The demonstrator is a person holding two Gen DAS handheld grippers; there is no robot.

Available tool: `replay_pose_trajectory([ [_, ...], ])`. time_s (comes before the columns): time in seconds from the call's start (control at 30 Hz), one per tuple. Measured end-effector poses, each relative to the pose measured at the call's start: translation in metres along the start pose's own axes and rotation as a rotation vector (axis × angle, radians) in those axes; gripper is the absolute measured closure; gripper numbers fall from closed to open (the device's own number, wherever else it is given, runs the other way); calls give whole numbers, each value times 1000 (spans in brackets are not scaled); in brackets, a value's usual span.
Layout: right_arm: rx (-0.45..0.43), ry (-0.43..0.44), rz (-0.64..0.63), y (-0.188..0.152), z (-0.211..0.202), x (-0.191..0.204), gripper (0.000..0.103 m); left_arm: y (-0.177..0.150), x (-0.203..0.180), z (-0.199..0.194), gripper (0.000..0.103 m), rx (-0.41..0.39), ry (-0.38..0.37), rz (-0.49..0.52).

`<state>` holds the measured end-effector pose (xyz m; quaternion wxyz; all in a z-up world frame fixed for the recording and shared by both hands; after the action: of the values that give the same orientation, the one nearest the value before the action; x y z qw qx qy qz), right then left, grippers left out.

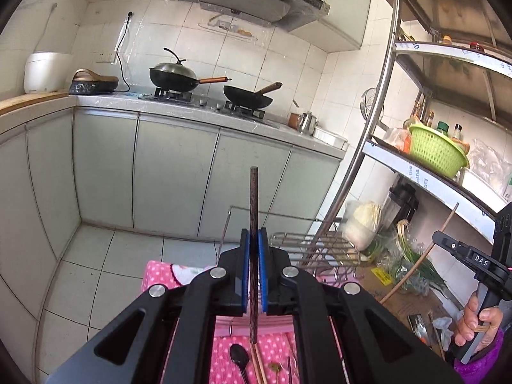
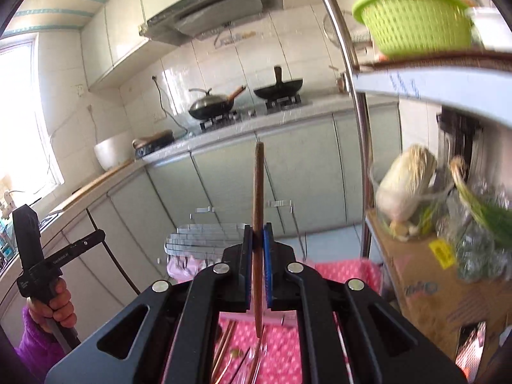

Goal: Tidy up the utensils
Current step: 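Lift the dark stick with the left tool while the right tool carries the chopstick over the pink cup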

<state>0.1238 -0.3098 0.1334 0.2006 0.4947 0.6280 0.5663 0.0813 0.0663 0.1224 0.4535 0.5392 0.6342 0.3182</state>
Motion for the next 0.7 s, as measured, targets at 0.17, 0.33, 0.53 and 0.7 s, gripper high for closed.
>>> replay_pose_trajectory([
  [0.17,-67,-40,-31,31,5,-3,96,24,0,19,99,-38,27,-21],
  [0.33,-78,-71,-44,41,20,-9,96,30,2,43,99,-47,47,-39],
  [0.53,-39,-81,-45,32,44,-16,96,26,3,67,99,-49,59,-39],
  [0.7,18,-84,-44,18,63,-20,96,16,1,83,99,-35,80,-10],
])
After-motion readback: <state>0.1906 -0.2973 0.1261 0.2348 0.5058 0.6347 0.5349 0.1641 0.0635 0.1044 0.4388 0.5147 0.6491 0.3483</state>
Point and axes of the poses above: each gripper's, at about its wrist camera, not at the fingertips, and z roughly the way its jaws point, x to its left, y to its top, the point moved 4 cm from there along z, roughly the way its jaws point, and after that the axes turned 8 degrees about y, right-handed, at the moved point
